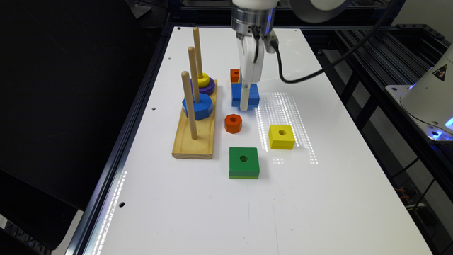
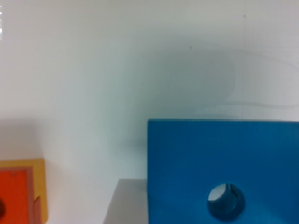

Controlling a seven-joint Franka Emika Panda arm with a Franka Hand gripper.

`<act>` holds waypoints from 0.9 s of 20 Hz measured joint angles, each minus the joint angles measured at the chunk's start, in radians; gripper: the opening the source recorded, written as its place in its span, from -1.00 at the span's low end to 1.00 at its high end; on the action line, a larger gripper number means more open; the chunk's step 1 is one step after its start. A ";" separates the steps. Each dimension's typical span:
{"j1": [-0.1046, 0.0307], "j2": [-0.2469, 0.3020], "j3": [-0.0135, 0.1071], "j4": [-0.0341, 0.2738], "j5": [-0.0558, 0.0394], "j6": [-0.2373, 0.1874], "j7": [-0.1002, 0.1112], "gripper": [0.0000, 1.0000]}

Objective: Pick up blue block.

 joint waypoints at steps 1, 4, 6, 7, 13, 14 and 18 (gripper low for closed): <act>0.000 -0.015 0.002 -0.001 0.0043 -0.014 0.000 -1.00; 0.000 -0.038 0.005 -0.008 0.0080 -0.031 0.000 -1.00; 0.000 -0.037 0.005 -0.009 0.0080 -0.031 0.000 -1.00; 0.000 -0.039 0.005 -0.009 0.0080 -0.031 0.000 -1.00; -0.001 -0.103 0.015 -0.009 0.0267 -0.089 -0.002 -1.00; -0.002 -0.110 0.016 -0.010 0.0284 -0.095 -0.002 -1.00; -0.003 -0.112 0.016 -0.012 0.0290 -0.097 -0.002 -1.00</act>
